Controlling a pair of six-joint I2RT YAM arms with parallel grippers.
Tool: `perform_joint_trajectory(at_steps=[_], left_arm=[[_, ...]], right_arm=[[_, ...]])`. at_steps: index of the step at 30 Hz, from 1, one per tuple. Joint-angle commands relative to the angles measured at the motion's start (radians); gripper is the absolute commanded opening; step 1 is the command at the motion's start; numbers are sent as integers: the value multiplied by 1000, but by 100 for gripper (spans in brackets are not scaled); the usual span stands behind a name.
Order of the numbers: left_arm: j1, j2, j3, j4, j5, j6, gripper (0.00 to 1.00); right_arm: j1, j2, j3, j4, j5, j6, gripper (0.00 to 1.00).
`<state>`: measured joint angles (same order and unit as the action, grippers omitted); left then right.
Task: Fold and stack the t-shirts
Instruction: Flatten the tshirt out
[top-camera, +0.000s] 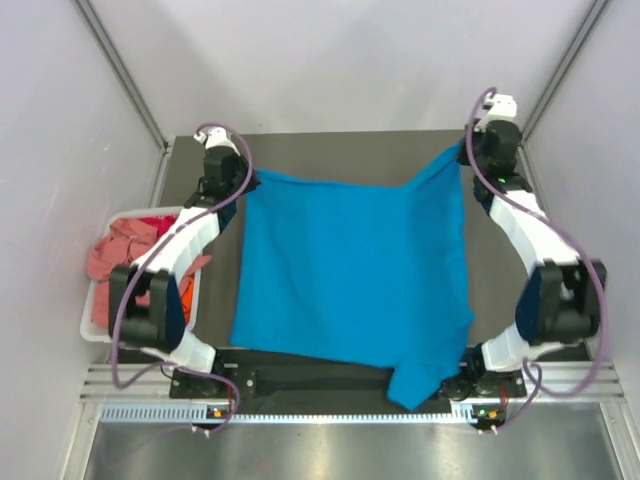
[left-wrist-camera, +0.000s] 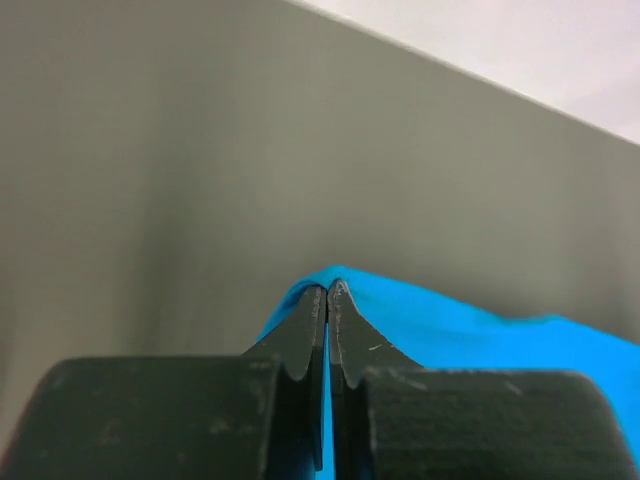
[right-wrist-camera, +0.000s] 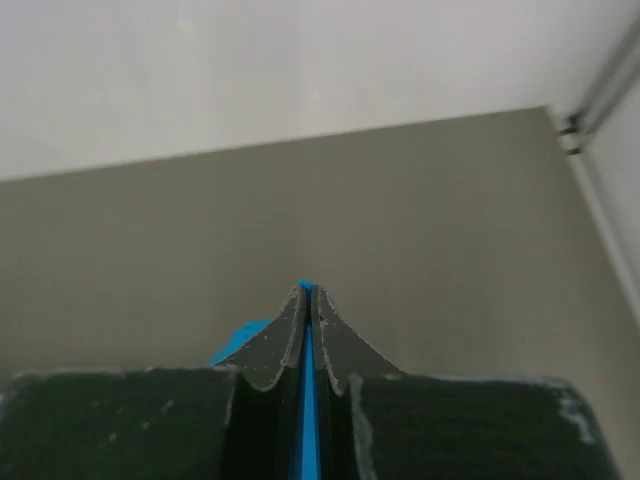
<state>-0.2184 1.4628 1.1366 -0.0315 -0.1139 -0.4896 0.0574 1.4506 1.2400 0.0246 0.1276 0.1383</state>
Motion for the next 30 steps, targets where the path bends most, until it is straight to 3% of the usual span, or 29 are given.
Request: perform_joint_trajectory(at_steps=[1, 5, 8, 17, 21, 25, 30], left_arm=[[91, 121, 44, 234, 52, 11, 0], [135, 376, 165, 283, 170, 29, 0], [166, 537, 352, 260, 255, 34, 0], [244, 766, 595, 242, 355, 10, 0], [269, 763, 601, 237, 378, -3, 0], [278, 679, 537, 239, 369, -3, 0], [278, 461, 468, 229, 376, -35, 0]], right_arm=[[2, 126, 79, 268, -195, 4, 0], [-1, 420, 234, 275, -256, 18, 0], [-2, 584, 439, 221, -261, 46, 0], [-7, 818, 720, 159, -264, 93, 0], [-7, 821, 797, 101, -234, 66, 0], [-8, 646, 695, 104, -88, 41, 0], [-10, 447, 654, 3, -46, -51, 0]])
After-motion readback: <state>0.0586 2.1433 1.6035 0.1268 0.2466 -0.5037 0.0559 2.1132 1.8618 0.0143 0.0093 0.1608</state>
